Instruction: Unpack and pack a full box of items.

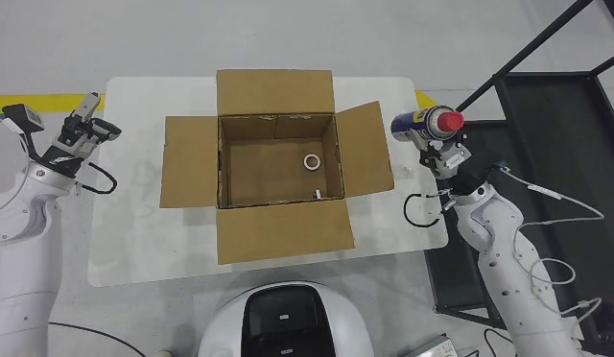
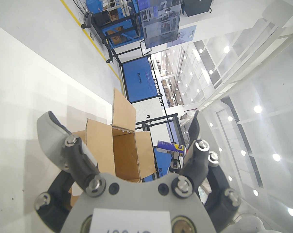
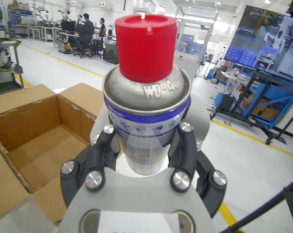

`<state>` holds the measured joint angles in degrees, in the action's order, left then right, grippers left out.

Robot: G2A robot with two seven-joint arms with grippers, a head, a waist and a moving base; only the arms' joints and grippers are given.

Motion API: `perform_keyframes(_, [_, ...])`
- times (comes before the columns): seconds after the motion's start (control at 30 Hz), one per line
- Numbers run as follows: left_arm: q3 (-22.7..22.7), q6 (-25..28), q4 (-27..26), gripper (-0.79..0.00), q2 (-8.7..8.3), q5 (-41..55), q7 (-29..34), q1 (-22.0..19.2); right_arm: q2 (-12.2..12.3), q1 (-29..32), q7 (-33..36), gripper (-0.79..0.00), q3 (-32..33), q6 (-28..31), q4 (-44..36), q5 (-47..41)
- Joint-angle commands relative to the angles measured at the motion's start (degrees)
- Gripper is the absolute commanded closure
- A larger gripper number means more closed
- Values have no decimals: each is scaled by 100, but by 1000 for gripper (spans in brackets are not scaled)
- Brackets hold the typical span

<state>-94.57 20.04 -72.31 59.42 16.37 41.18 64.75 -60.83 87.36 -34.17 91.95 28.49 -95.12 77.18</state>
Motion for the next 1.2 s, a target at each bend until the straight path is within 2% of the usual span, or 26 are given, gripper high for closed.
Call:
perform_keyframes(0.0, [0,0,0,-785,0,0,0,0,3,-7,181,0,-118,121,-264,178])
perform_keyframes(0.2, [0,0,0,-785,0,0,0,0,-7,-136,955,0,-742,597,-874,681])
perform_keyframes(0.4, [0,0,0,-785,0,0,0,0,-60,-468,1957,0,-1499,551,-1124,1322])
perform_keyframes(0.57, [0,0,0,-785,0,0,0,0,-147,-906,2688,0,-2128,278,-937,1794])
perform_keyframes(0.73, [0,0,0,-785,0,0,0,0,-288,-1469,3306,0,-2770,18,-357,1924])
perform_keyframes(0.77, [0,0,0,-785,0,0,0,0,-317,-1583,3384,-22,-2889,-28,-277,1968])
perform_keyframes(0.8, [0,0,0,-785,0,0,0,0,-346,-1675,3436,-114,-3004,-82,-192,2011])
perform_keyframes(0.83, [0,0,0,-785,0,0,0,0,-375,-1757,3521,-314,-3110,-126,-90,2024])
perform_keyframes(0.87, [0,0,0,-785,0,0,0,0,-407,-1848,3613,-782,-3204,-182,-8,1998])
perform_keyframes(1.0, [0,0,0,-785,0,0,0,0,-527,-2166,3848,-785,-3568,-309,321,1952])
perform_keyframes(1.17, [0,0,0,-785,0,0,0,0,-631,-2402,3832,-785,-3775,-307,627,1670])
